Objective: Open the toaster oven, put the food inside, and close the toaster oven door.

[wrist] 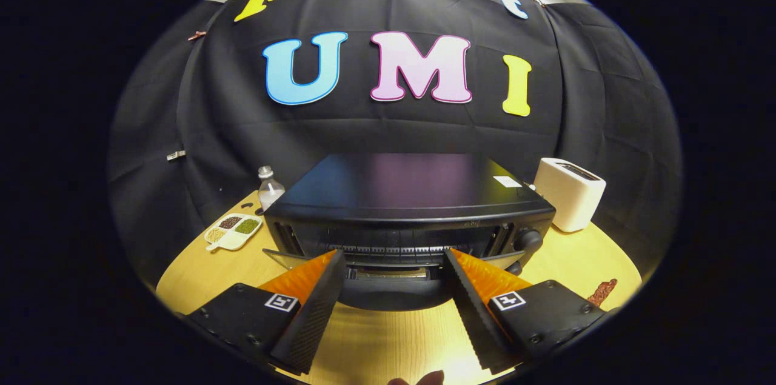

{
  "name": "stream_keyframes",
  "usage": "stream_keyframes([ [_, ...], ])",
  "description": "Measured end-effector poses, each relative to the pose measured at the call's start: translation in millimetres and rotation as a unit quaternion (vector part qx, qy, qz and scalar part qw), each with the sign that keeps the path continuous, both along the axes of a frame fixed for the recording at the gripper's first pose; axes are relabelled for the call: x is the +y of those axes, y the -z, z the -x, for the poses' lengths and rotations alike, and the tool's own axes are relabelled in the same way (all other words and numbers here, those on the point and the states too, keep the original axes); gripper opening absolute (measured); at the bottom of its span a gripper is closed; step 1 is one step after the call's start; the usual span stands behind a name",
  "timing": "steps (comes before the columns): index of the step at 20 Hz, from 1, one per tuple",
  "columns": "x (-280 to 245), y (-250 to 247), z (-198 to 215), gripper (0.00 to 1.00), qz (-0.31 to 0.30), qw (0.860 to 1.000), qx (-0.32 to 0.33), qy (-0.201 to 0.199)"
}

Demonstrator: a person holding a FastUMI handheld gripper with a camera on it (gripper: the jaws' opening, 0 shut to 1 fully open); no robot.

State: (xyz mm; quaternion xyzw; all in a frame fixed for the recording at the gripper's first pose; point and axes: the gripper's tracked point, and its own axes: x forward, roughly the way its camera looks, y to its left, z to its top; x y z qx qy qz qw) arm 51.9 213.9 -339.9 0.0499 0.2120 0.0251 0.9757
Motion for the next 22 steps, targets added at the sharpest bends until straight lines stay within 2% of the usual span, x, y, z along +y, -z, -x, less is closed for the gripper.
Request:
stream_keyframes([
  [10, 3, 34, 55, 0.99, 0.01, 0.999, 0.048, -0.009],
  [16, 6, 79, 89, 0.98, 0.002, 0.992, 0.127, -0.018],
  [22, 2, 92, 93, 0.98, 0.016, 0.988, 0.149, -0.03],
])
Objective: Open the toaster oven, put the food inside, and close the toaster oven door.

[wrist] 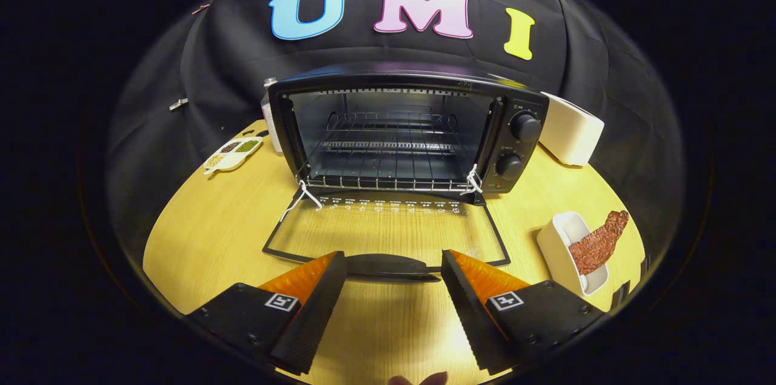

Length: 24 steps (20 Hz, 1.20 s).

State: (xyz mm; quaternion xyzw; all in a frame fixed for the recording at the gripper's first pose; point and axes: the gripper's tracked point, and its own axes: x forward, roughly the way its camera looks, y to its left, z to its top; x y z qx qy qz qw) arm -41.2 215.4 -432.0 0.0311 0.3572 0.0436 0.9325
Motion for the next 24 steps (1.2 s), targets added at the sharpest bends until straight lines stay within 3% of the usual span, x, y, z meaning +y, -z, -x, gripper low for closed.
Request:
stream_keyframes([
  [5, 3, -13, 0, 0.98, -0.002, 1.0, -0.011, -0.016],
  [12, -14, -98, -6, 0.98, -0.019, 0.992, -0.104, -0.07],
  [18, -106, -166, -1, 0.98, -0.012, 0.985, -0.143, -0.094],
  [24, -196, -168, 4, 0.98, -0.019, 0.986, -0.099, -0.136],
])
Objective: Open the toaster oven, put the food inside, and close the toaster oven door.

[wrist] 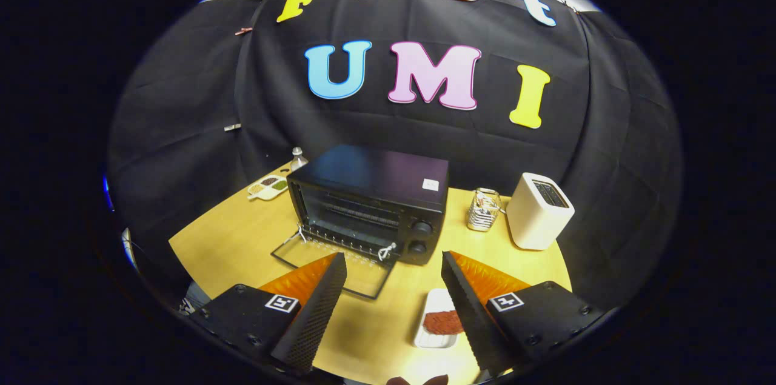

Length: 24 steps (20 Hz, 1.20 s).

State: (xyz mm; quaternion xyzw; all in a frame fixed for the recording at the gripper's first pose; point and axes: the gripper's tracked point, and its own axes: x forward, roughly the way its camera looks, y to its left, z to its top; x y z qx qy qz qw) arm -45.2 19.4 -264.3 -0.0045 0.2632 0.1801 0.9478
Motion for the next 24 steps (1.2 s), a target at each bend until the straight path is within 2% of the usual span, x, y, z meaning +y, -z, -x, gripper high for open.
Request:
stream_keyframes([
  [5, -76, 29, -9, 0.98, -0.005, 0.998, 0.052, -0.017],
  [10, -125, 81, -17, 0.99, -0.04, 0.985, 0.162, -0.038],
  [14, -142, 116, -19, 0.99, -0.05, 0.973, 0.216, -0.061],
  [21, -140, 152, -13, 0.99, -0.078, 0.95, 0.279, -0.115],
  [24, -144, 163, -16, 0.99, -0.094, 0.942, 0.301, -0.117],
])
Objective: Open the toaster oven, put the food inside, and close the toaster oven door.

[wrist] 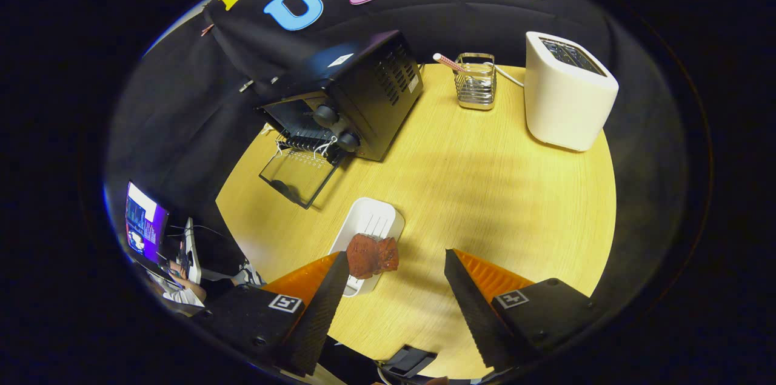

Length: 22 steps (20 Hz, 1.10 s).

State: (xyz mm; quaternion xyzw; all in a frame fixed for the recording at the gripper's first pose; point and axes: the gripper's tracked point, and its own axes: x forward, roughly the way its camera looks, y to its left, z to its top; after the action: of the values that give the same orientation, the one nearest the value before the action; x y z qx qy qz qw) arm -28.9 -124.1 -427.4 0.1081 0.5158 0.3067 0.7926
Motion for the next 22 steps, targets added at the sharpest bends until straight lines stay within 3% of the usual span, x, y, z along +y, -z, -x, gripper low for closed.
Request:
stream_keyframes([
  [8, 9, 15, -6, 0.99, -0.032, 0.999, 0.035, -0.013],
  [16, 35, 30, 1, 0.95, -0.07, 0.989, 0.125, -0.027],
  [17, 38, 34, 4, 0.74, -0.071, 0.987, 0.144, -0.023],
  [18, 42, 34, 6, 0.68, -0.076, 0.984, 0.16, -0.02],
  [19, 44, 36, 8, 0.51, -0.073, 0.982, 0.171, -0.019],
  [22, 43, 37, 11, 0.23, -0.069, 0.981, 0.183, -0.009],
])
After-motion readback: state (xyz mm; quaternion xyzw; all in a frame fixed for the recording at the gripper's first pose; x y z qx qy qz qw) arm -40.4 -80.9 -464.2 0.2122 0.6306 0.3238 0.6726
